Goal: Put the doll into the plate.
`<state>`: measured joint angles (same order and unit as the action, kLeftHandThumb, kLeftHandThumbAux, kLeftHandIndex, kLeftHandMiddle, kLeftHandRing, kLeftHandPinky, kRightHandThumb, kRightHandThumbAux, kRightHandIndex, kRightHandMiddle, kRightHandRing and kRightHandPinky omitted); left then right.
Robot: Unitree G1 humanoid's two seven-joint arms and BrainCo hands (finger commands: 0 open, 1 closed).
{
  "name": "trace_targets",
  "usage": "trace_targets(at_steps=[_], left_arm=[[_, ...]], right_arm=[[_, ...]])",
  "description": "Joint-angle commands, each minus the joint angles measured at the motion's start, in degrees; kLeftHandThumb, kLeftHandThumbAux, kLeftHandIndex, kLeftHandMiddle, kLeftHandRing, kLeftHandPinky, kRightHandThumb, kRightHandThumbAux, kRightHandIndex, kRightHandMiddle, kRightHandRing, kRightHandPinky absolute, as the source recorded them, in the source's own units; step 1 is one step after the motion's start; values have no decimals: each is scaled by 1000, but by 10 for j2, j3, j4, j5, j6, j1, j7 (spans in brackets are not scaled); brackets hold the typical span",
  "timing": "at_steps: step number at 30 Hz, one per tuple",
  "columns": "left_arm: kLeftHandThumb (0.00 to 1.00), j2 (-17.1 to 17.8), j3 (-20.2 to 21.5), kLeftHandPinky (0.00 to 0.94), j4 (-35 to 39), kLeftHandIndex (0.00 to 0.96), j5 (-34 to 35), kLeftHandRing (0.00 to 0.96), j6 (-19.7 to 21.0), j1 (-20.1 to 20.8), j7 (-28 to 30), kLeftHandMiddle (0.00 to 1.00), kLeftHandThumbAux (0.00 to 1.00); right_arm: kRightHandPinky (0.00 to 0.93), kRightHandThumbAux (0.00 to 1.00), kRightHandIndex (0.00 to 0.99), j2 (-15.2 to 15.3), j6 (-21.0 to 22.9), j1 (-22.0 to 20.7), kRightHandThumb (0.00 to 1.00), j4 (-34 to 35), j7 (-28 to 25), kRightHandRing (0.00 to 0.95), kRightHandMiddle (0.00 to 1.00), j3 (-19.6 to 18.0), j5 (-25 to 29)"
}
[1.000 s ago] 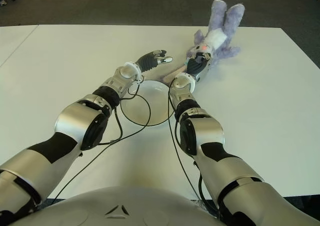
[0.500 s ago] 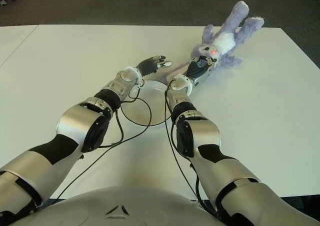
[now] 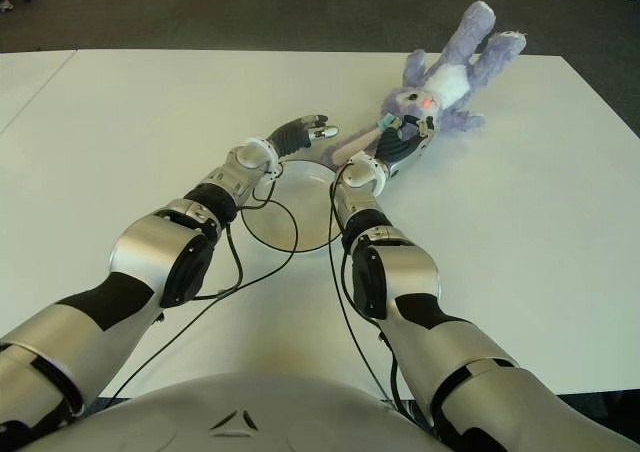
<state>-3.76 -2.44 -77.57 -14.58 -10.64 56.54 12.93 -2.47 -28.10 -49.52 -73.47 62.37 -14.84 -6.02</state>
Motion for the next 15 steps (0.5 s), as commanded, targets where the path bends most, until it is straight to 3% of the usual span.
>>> trace_targets(at_steps=[1,7,11,15], left_arm=[[0,5,6,0,-10,0,2,0,6,-21,10,0,390],[0,1,17,0,-9,0,10,0,6,-26,11,0,392],[0,-4,24,0,-9,0,14,0,6,-29,5,0,396],[0,-6,28,0,-8,0,17,0,3,-30,1,0,401]], right_arm=[[155,725,402,-11,-13,5,683,3,-11,164,194,-19,30],[258,720,405,-24,9,-12,687,5,-91,250,269,-75,108],[225,717,406,-23,47,-23,689,5,-146,263,276,-105,154],[149,717,404,-21,71,-29,685,6,-180,218,239,-120,177]])
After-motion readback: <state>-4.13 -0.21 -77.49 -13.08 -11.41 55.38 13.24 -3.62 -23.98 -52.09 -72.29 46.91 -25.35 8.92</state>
